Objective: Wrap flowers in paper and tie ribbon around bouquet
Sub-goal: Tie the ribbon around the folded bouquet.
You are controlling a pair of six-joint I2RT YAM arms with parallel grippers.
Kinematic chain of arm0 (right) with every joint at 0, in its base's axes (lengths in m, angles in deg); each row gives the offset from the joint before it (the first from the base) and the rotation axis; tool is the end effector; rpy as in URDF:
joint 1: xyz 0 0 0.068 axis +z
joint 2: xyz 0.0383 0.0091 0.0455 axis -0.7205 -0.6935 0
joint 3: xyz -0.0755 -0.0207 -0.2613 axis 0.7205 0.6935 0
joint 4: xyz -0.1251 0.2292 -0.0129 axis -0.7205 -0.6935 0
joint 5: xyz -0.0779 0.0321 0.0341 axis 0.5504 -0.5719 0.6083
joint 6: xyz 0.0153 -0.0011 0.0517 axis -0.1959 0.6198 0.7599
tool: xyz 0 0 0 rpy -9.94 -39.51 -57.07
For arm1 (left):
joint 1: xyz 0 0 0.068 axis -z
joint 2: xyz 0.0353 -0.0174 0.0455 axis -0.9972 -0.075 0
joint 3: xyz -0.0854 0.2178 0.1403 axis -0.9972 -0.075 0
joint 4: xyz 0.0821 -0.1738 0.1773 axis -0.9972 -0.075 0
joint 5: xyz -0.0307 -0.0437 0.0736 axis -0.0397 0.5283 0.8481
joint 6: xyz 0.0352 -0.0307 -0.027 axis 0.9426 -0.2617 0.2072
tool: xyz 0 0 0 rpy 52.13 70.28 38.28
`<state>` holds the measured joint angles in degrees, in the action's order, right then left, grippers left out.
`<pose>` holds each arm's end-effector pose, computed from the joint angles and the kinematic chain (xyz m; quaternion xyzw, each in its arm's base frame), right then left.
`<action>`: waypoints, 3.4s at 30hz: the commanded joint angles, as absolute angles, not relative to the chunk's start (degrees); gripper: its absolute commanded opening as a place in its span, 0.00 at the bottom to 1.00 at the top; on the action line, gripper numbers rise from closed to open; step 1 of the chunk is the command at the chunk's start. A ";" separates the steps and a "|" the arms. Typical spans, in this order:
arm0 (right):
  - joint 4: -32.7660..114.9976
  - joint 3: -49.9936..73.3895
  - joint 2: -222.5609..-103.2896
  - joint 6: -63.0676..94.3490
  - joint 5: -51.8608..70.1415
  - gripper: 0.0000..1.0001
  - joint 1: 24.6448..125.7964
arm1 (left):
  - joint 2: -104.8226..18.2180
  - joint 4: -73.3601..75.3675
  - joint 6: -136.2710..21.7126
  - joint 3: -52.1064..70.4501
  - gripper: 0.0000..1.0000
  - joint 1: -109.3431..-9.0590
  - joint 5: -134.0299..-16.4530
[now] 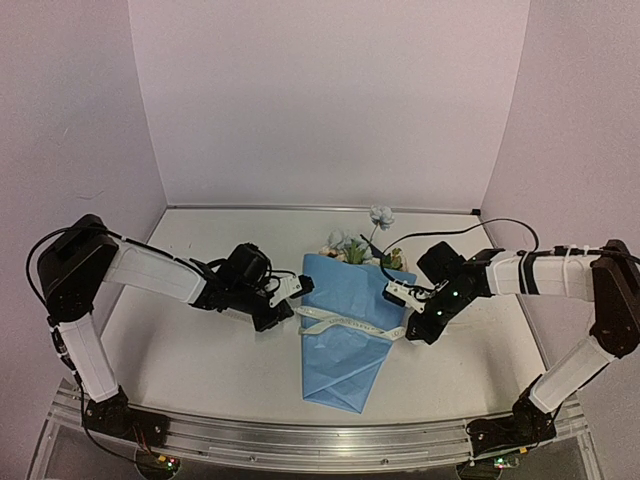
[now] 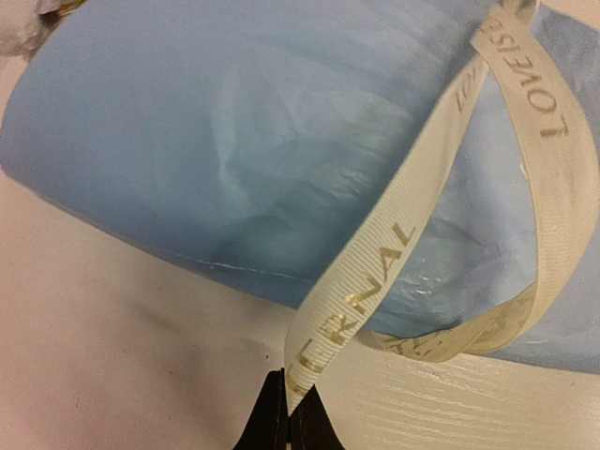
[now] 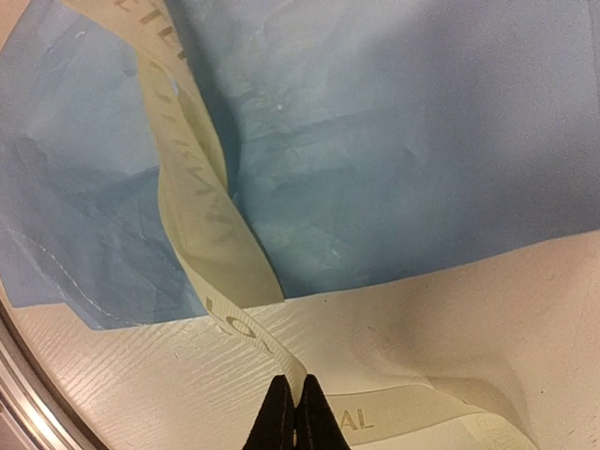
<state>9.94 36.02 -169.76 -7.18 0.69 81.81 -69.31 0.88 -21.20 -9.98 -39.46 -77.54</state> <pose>0.2237 0.1731 0.1788 -0.4479 0.8637 0.1673 0.1594 0.2409 -0.2609 0.1499 0.5630 0.7342 -0.1536 0.3469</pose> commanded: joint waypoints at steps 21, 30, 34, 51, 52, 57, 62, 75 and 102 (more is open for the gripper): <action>4.02 35.76 -166.89 34.56 15.52 0.00 77.70 | -57.70 -3.69 -84.39 -19.40 0.00 -45.65 -69.49; 2.47 43.31 -160.54 42.89 16.14 0.00 68.25 | -52.42 -7.38 -92.92 -24.20 0.00 -55.95 -70.26; -1.42 44.21 -157.57 43.58 16.78 0.00 64.53 | -50.92 -9.75 -95.70 -25.77 0.00 -60.97 -70.77; -7.67 47.75 -149.11 43.35 14.15 0.00 49.44 | -42.39 -21.38 -99.25 -29.88 0.00 -68.47 -59.20; -8.04 47.61 -149.19 43.11 13.98 0.00 49.19 | -41.85 -21.50 -99.19 -30.08 0.00 -68.45 -58.84; -9.19 47.34 -149.91 42.13 13.83 0.00 48.22 | -39.72 -22.79 -98.77 -30.58 0.00 -68.42 -57.32; -11.95 44.32 -152.36 39.49 10.23 0.00 47.64 | -40.99 -23.03 -96.67 -28.84 0.00 -63.00 -54.46; -16.77 38.77 -157.04 31.17 4.05 0.13 53.74 | -44.39 -19.68 -89.60 -24.52 0.01 -54.77 -56.90; -11.21 32.08 -155.98 16.12 -4.83 0.70 68.13 | -57.57 -28.42 -70.33 -7.52 0.62 -36.42 -59.07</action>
<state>-14.80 32.61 -157.33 18.83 -3.12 66.78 -53.78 -22.99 -72.99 -10.49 -39.10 -62.27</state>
